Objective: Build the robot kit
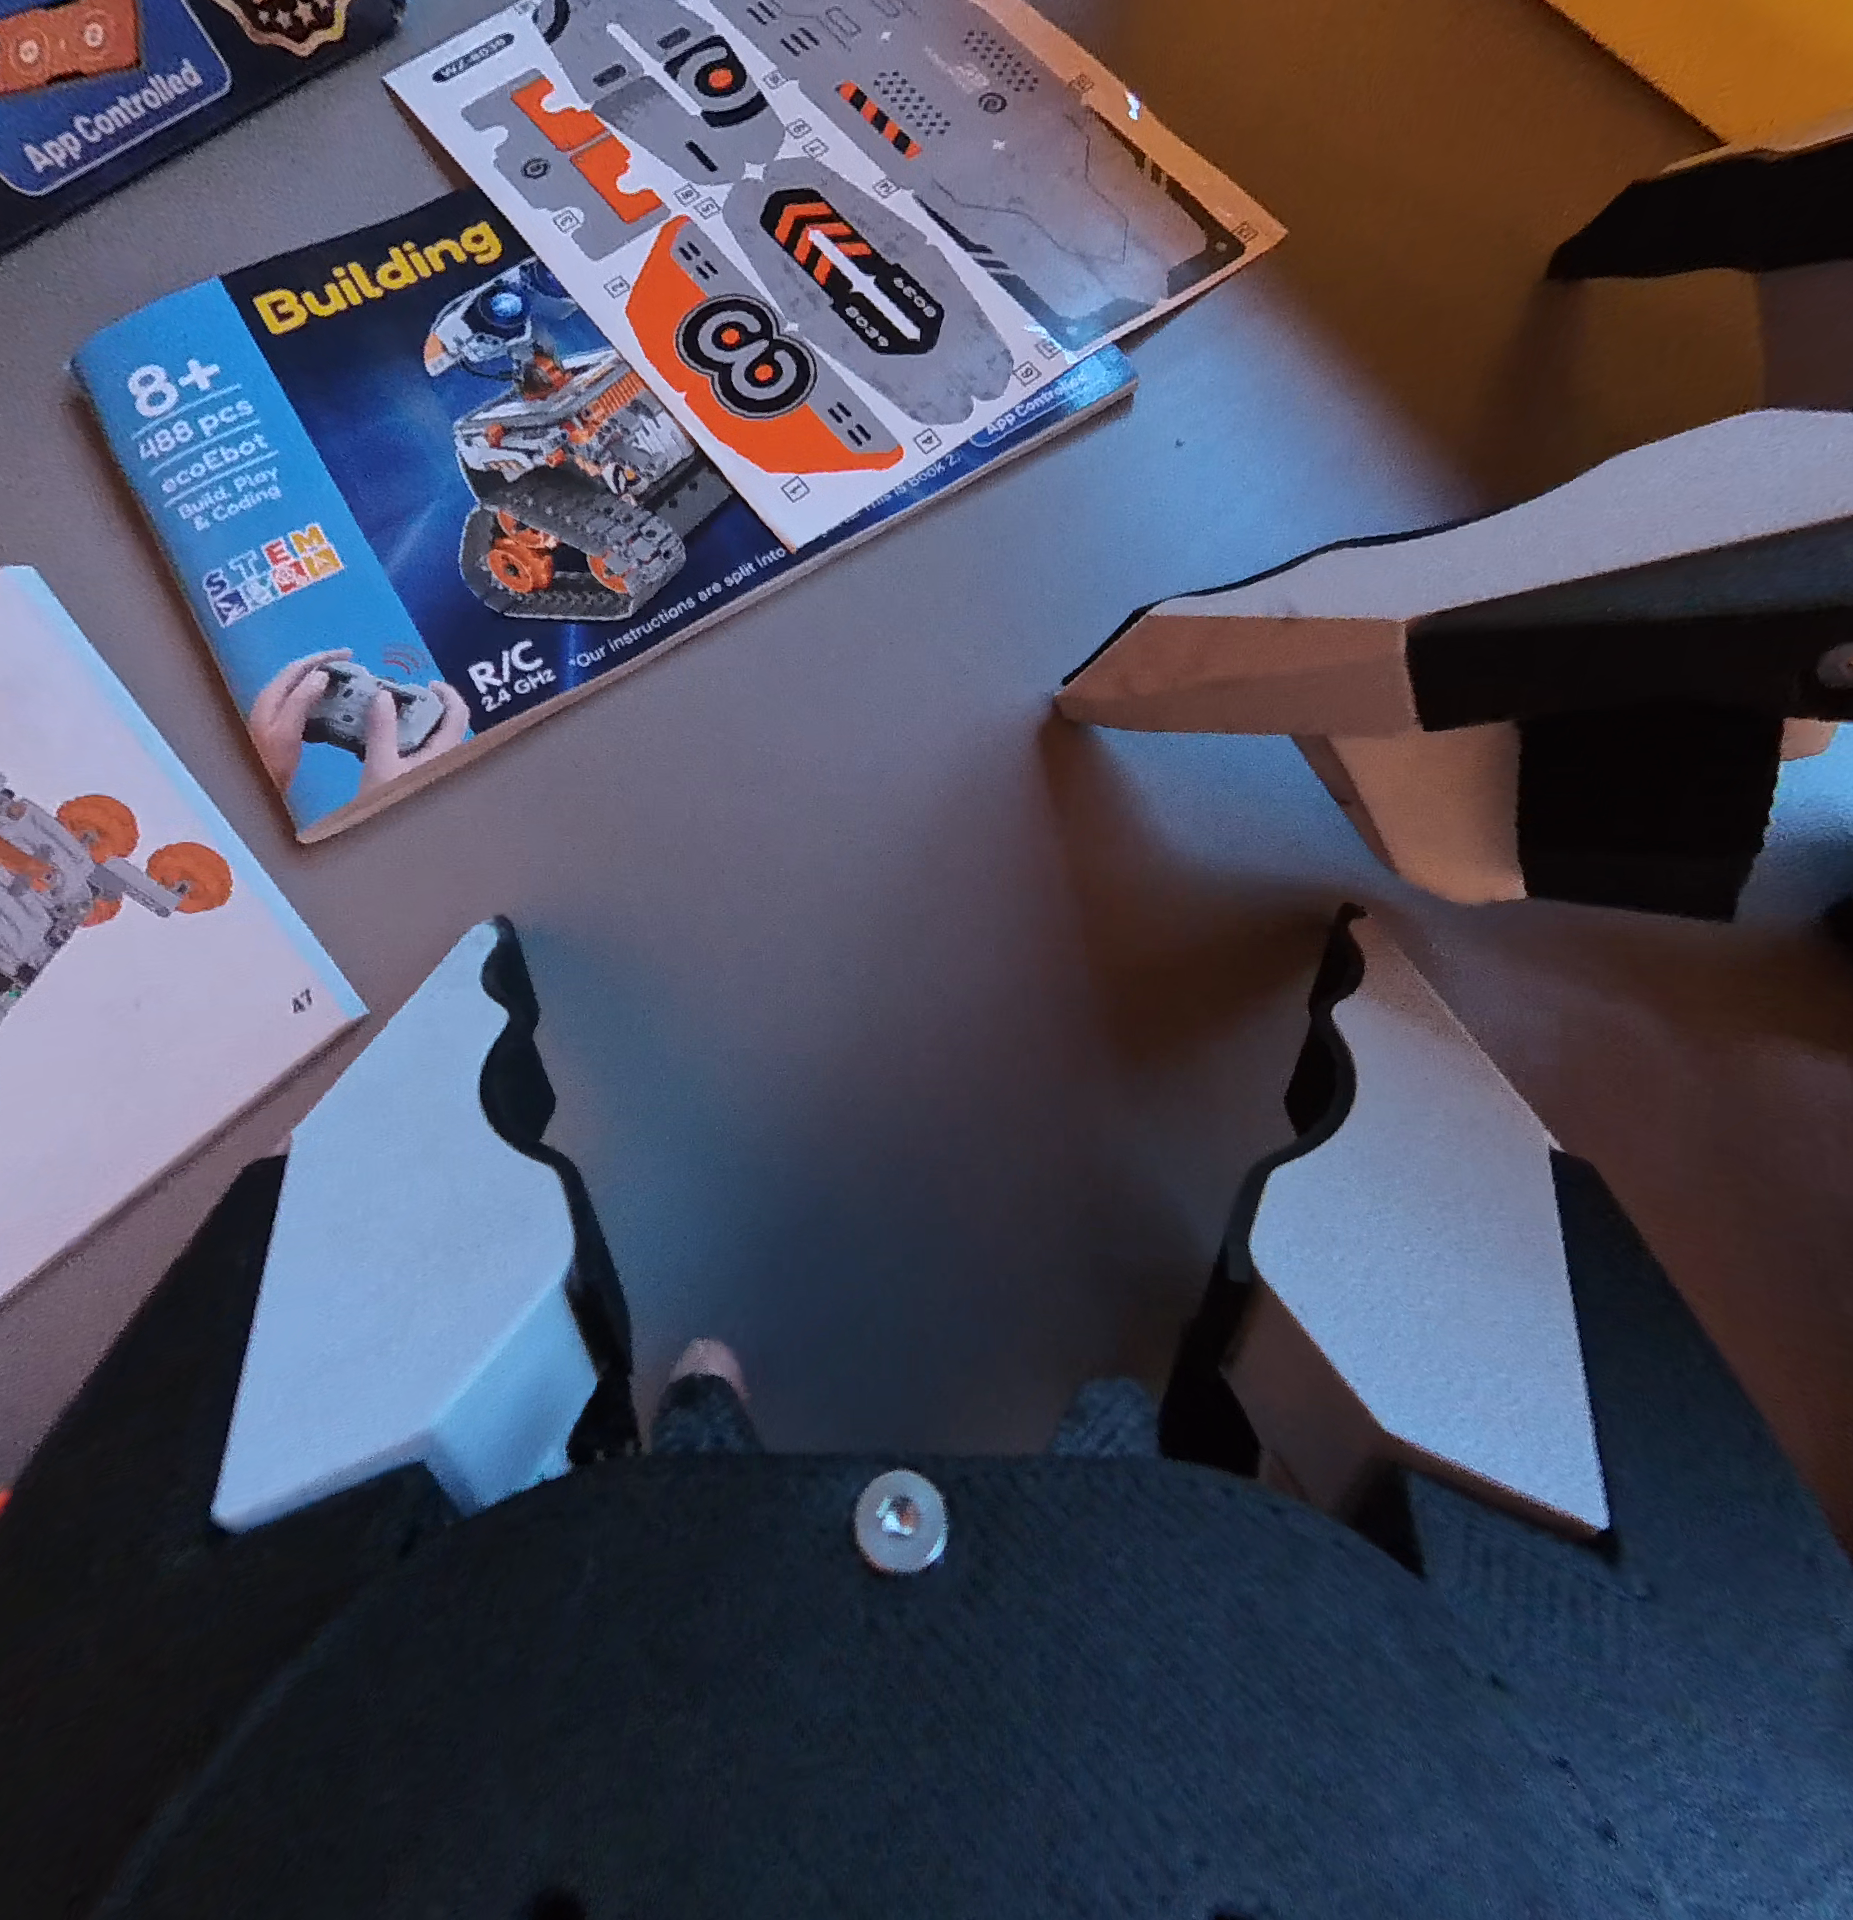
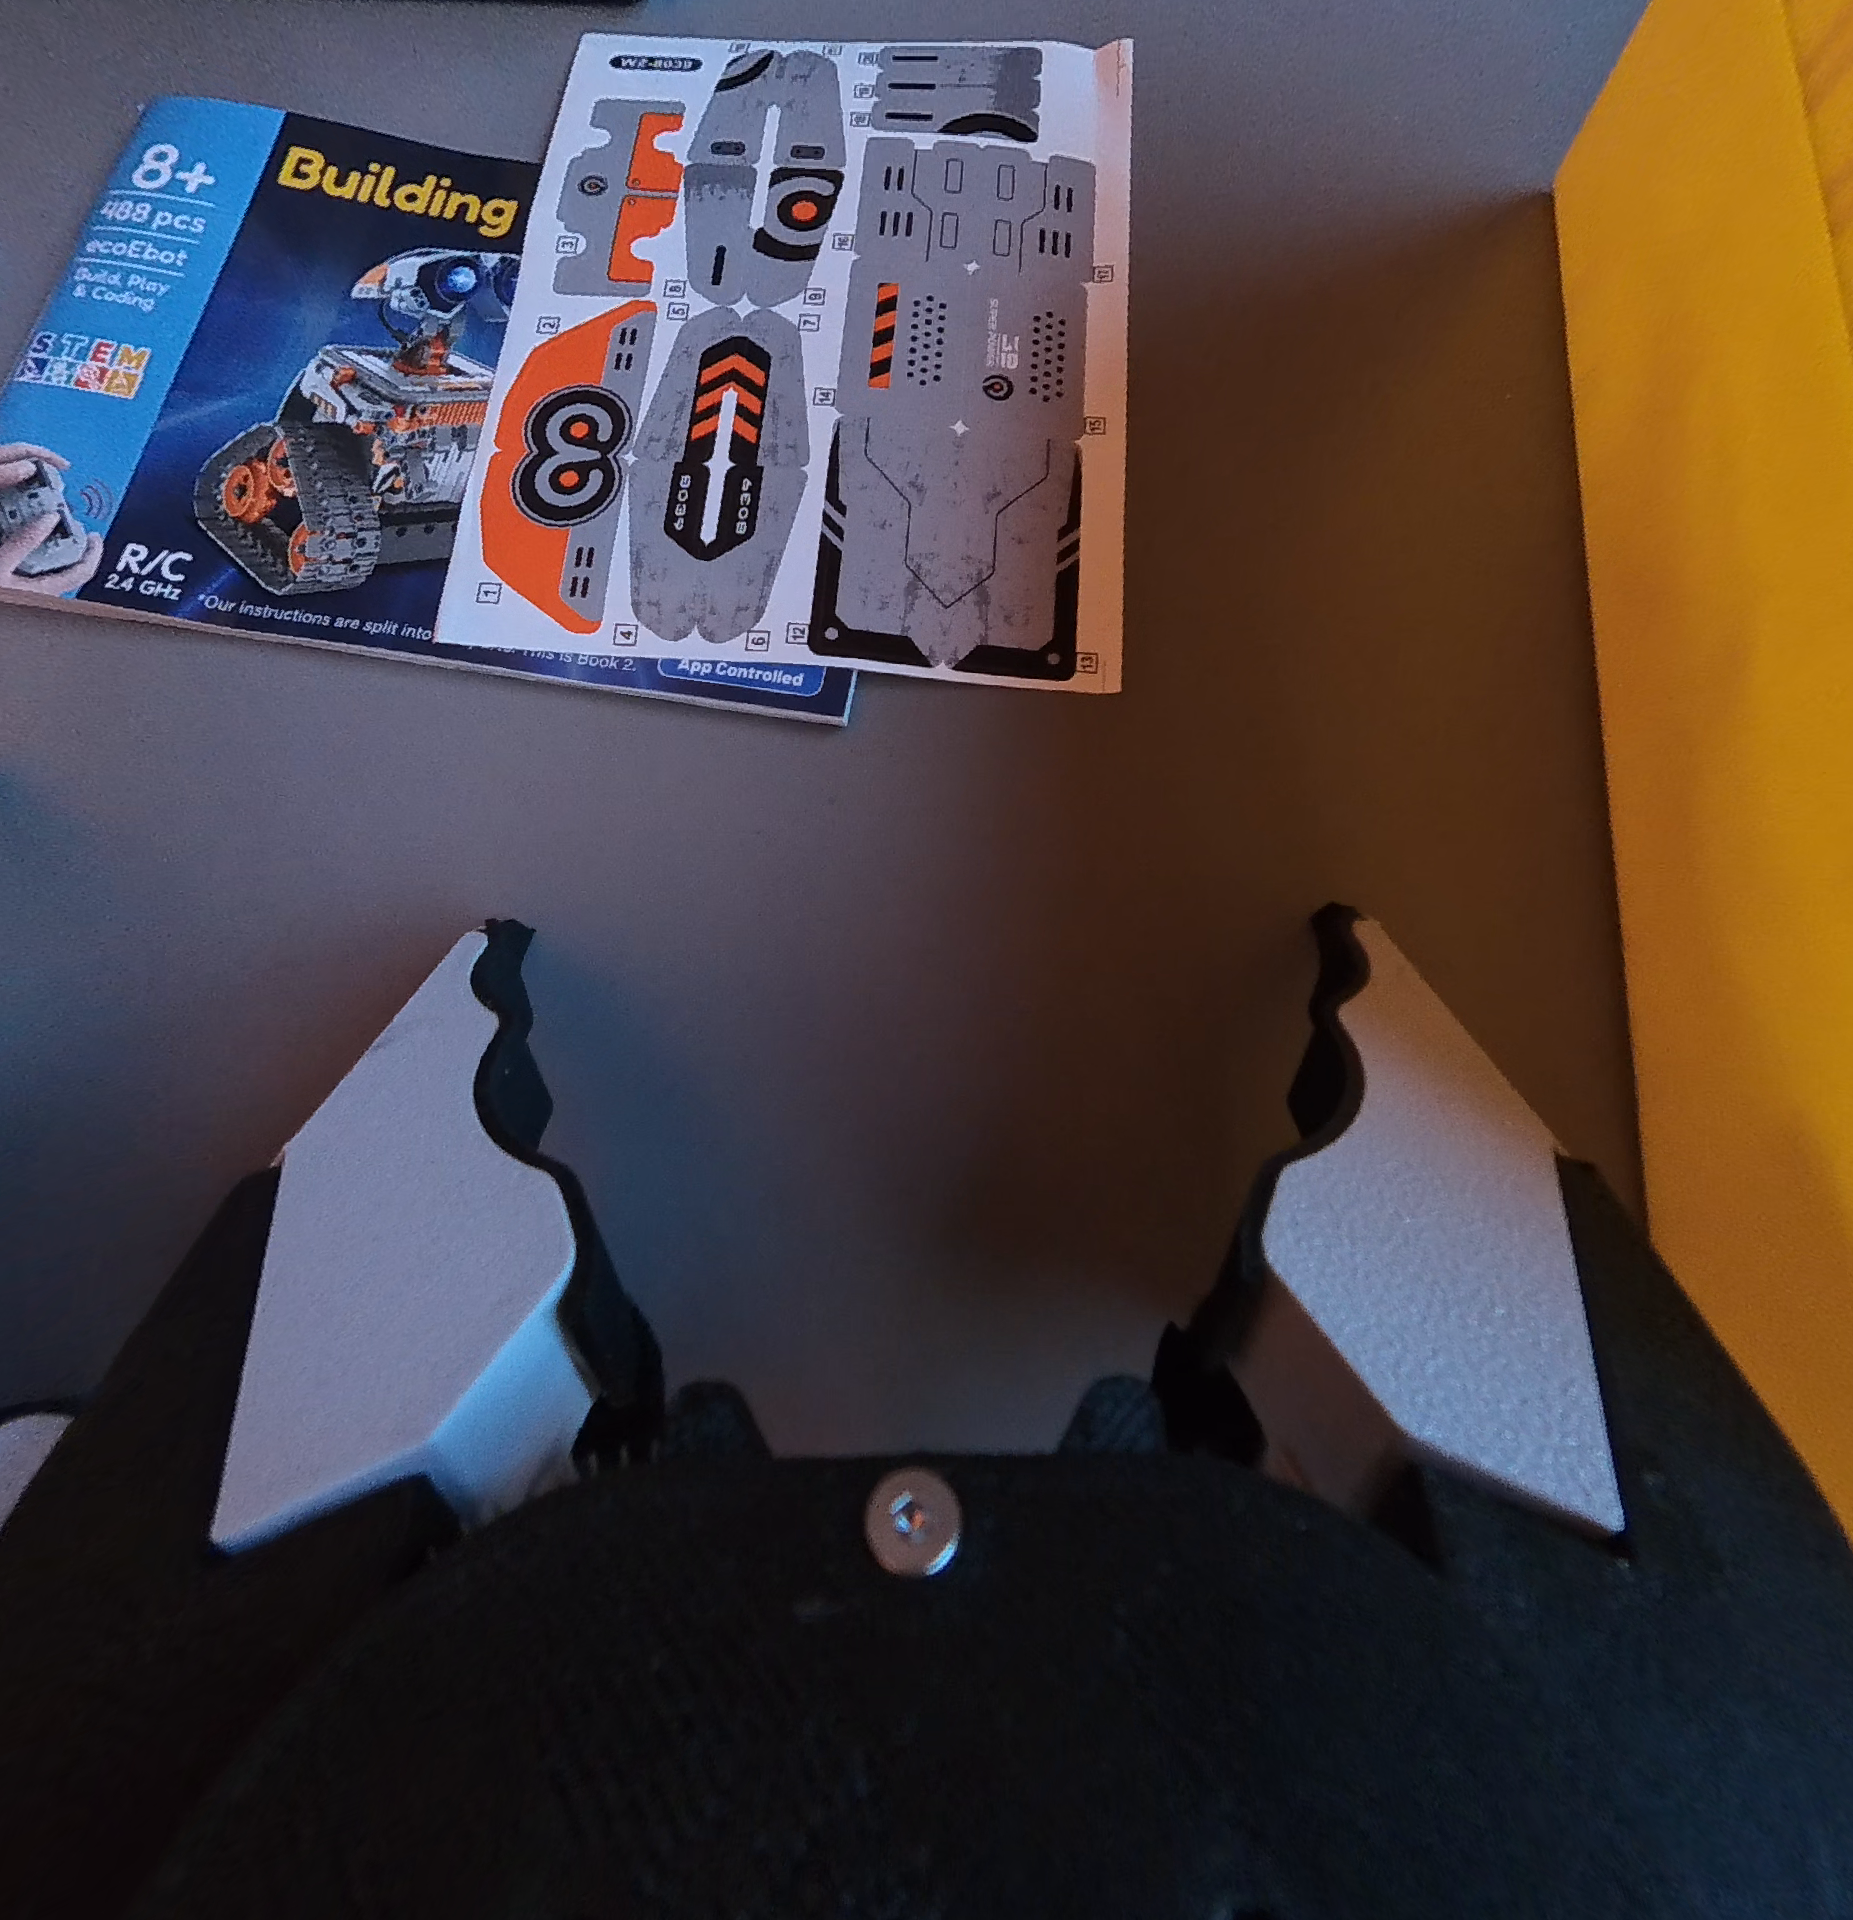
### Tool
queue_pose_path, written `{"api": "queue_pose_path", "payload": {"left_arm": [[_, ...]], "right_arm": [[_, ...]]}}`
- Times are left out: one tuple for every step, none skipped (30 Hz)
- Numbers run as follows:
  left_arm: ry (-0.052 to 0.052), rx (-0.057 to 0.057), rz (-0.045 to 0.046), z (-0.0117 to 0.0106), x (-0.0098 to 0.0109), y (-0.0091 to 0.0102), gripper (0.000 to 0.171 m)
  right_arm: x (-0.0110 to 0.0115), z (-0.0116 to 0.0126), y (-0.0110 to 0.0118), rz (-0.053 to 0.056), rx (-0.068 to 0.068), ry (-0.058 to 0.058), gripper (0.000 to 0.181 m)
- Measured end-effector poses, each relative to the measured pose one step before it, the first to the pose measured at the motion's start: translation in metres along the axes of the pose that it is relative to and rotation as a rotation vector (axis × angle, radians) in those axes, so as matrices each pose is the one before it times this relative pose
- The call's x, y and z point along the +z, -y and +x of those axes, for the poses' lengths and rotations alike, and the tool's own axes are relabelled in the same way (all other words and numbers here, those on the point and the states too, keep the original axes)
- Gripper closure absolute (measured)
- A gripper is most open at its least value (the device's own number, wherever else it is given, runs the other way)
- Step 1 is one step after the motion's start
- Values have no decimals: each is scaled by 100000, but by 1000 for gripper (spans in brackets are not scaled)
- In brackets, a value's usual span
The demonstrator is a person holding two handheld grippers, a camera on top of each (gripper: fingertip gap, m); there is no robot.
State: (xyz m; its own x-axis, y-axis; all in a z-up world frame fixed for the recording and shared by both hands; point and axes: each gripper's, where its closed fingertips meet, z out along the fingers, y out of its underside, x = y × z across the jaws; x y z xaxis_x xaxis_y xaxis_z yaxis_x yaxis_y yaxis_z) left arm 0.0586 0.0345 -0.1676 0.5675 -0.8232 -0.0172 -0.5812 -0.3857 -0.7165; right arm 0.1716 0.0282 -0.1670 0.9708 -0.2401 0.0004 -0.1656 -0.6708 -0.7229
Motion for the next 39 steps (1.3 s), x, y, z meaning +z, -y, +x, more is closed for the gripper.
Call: {"api": "queue_pose_path", "payload": {"left_arm": [[1331,-1044,48,-50,-160,-150,27],[1833,-1472,-103,-74,-226,-225,27],[2016,-1661,-167,-115,-258,-275,25],[1068,-1286,-117,-18,-300,-313,26],[-407,193,213,150,-258,-205,27],[-1914,1616,489,306,-106,-22,31],[-2146,1740,-199,212,95,37,29],[-2096,1918,-374,103,251,160,27],[-2035,1999,-507,86,304,190,23],[-1581,1454,-575,30,271,141,19],[-517,475,-294,5,124,60,18],[589,-245,184,-14,-58,-30,18],[1496,-1038,24,-119,-115,-113,17],[1914,-1825,-396,-261,-77,-150,14],[415,-1075,-118,-132,-30,-56,14],[69,-75,-94,-7,17,-17,14],[-194,325,-29,121,-2,-15,14],[80,-249,-66,48,0,-3,14],[-50,-51,-38,2,8,-8,14],[-51,5,-6,-7,-2,-3,14],[19,31,24,3,-2,-1,14],[-21,-22,-23,-4,2,1,14],[12,13,16,6,-3,-2,14],[-5,-7,-7,1,0,-1,14],[-5,-1,-4,1,7,-8,14],[7,6,9,-1,1,1,14],[-5,-6,-5,1,0,-1,14],[-3,-1,-6,0,0,-1,14],[21,14,-11,-4,-1,-2,14],[-5,-4,-8,1,-1,-1,14],[-4,3,-3,1,7,-8,14],[3,0,12,0,1,2,14],[-2,-4,-3,-5,-6,-6,14],[18,15,6,5,-4,-3,14],[1,0,-11,0,-1,-2,14],[-13,-13,-13,-5,3,2,14],[0,3,8,8,4,-10,14],[-6,-6,2,1,0,0,14],[-1,-1,5,0,0,1,14]], "right_arm": [[-7,2,-6,6,1,0,35],[0,0,0,-3,1,2,35],[0,0,1,4,1,-3,35],[1,0,1,9,-2,-3,35],[0,0,0,-2,1,1,35],[2,10,3,6,-2,0,35],[0,0,0,2,-2,4,35],[6,-3,5,-15,-3,3,35],[0,0,1,4,-1,1,35],[0,0,0,2,-1,1,35],[1,10,0,-10,4,-1,35],[1,0,2,12,0,-1,35],[0,0,-1,-6,-5,0,35],[0,0,0,-2,-1,3,35],[1,-1,2,16,-4,8,35],[0,9,-1,-19,-4,10,35],[7,0,-7,2,2,-1,35],[0,0,0,2,-6,5,35],[-1,0,-2,-12,-3,0,35],[1,0,1,10,-2,3,35],[2,10,2,2,0,0,35],[-1,0,-1,-10,0,1,35],[1,0,1,8,1,1,35],[-1,0,-1,-8,0,1,35],[1,9,1,-5,8,4,35],[1,0,1,8,-2,0,35],[-1,0,-1,-10,2,0,35],[0,0,1,4,-1,2,35],[0,0,0,2,0,0,35],[-1,0,-1,-8,-1,2,35],[-5,12,-4,8,1,1,35],[0,0,0,-2,-1,-2,35],[7,0,-8,-2,-1,3,35],[0,0,1,4,-1,2,35],[-1,-1,-1,-9,-4,9,35],[0,1,-1,-5,-9,-2,35],[0,1,0,-3,-15,0,35],[-3,-7,-5,-24,-47,5,35],[5,0,2,-30,-51,9,35]]}}
